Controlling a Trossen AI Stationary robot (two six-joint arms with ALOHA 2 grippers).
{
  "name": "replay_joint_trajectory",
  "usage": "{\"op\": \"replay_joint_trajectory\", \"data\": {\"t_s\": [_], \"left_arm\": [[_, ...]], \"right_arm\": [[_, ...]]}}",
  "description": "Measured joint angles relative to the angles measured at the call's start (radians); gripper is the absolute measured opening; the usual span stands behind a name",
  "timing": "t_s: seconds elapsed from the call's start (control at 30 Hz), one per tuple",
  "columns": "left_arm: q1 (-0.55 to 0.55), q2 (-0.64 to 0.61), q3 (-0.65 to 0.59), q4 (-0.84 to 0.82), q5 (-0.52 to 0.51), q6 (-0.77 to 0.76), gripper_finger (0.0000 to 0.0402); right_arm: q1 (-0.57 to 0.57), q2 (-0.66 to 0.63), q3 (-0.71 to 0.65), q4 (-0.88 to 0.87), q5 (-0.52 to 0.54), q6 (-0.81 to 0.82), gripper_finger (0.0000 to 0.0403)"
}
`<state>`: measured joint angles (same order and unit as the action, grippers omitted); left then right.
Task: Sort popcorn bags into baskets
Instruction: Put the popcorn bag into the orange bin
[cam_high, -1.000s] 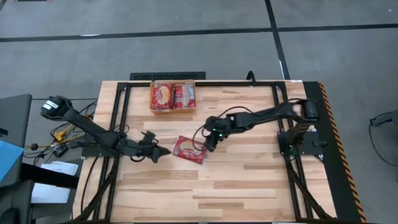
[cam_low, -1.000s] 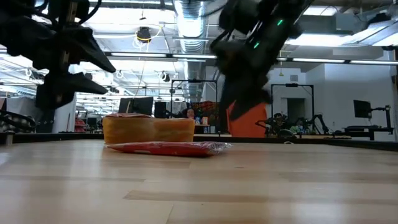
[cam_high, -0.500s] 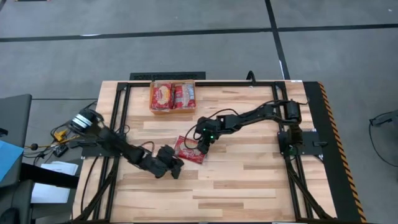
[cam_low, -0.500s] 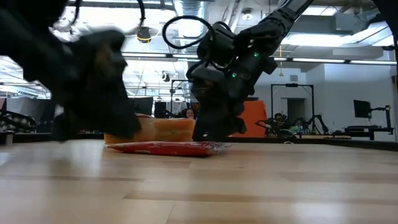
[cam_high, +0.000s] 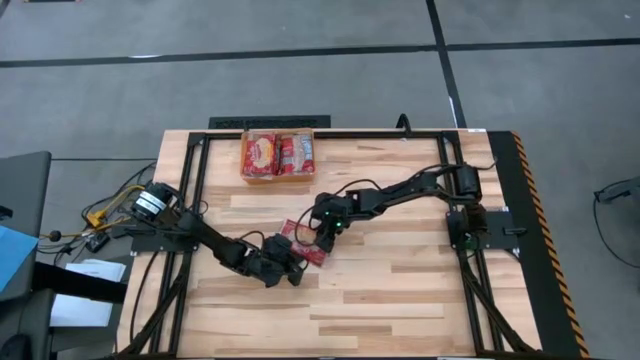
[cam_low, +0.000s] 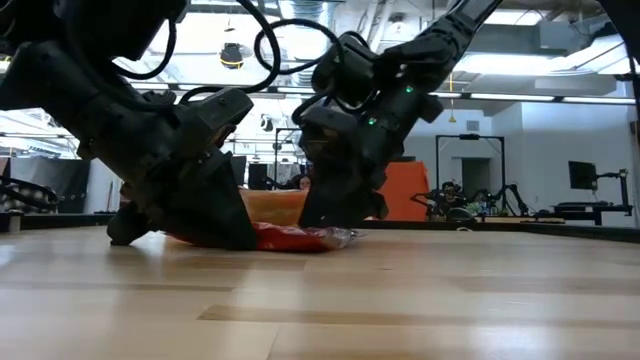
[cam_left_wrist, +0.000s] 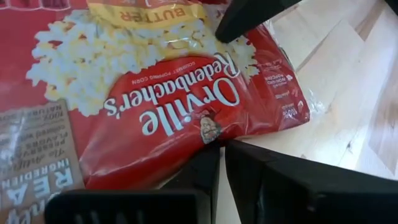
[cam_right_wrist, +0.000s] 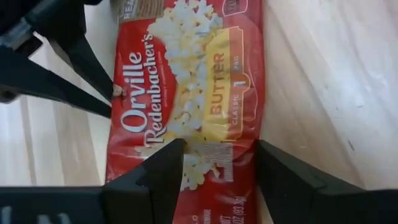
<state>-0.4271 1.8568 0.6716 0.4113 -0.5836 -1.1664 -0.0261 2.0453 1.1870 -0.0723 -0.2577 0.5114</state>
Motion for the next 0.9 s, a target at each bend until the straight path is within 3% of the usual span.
{"op": "replay_joint_trajectory", "data": {"t_s": [0.23, 0.53, 0.7, 0.9], "left_arm": [[0.000, 0.000, -0.001, 0.002, 0.020, 0.017, 0.0022], [0.000, -0.004, -0.002, -0.002, 0.030, 0.024, 0.0022], [0.004, -0.067, -0.005, -0.020, 0.096, 0.042, 0.0022], [0.002, -0.232, -0.005, -0.124, 0.158, 0.057, 0.0022]], "right_arm": [[-0.005, 0.031, 0.043, -0.022, -0.007, 0.004, 0.0184], [-0.023, 0.036, 0.088, -0.075, -0.019, 0.000, 0.0018], [-0.023, 0.015, 0.086, -0.108, -0.031, 0.061, 0.0016], [-0.056, -0.073, 0.085, -0.133, -0.028, 0.101, 0.0007]]}}
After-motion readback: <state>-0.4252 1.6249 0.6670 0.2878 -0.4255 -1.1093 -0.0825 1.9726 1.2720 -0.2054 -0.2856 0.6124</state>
